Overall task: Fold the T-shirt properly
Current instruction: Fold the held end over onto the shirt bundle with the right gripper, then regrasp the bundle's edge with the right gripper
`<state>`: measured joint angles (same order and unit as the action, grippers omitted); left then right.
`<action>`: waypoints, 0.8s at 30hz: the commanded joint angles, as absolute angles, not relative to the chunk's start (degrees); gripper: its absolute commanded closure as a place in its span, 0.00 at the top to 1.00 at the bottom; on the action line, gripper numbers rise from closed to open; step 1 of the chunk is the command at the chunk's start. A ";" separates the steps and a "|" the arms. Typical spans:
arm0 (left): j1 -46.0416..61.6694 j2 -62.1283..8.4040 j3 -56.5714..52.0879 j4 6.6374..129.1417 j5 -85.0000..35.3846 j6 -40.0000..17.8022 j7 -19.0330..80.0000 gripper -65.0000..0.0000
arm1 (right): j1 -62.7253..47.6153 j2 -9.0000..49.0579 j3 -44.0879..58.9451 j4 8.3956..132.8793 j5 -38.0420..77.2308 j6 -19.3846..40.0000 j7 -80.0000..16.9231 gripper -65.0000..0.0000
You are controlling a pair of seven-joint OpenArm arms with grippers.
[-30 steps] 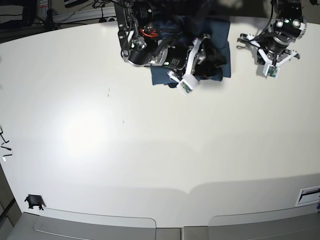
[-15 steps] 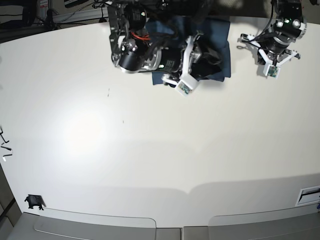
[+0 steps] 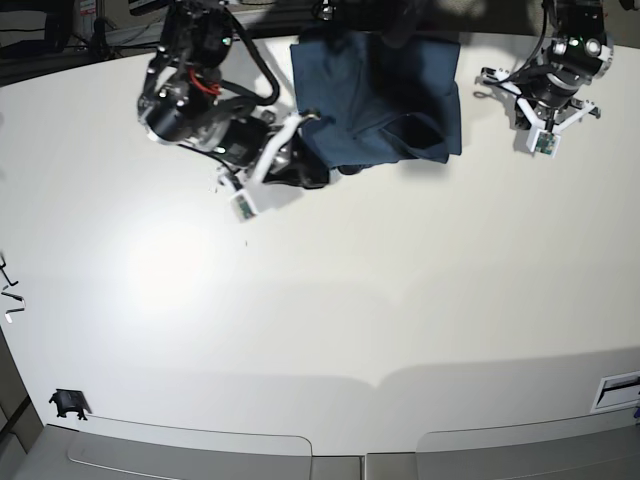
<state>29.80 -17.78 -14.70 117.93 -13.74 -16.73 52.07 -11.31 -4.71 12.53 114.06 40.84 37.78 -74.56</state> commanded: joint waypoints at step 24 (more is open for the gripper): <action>29.82 -18.28 -15.00 118.96 -14.06 -16.73 50.46 0.00 | -21.76 -3.84 6.98 111.33 30.15 31.59 -66.87 0.00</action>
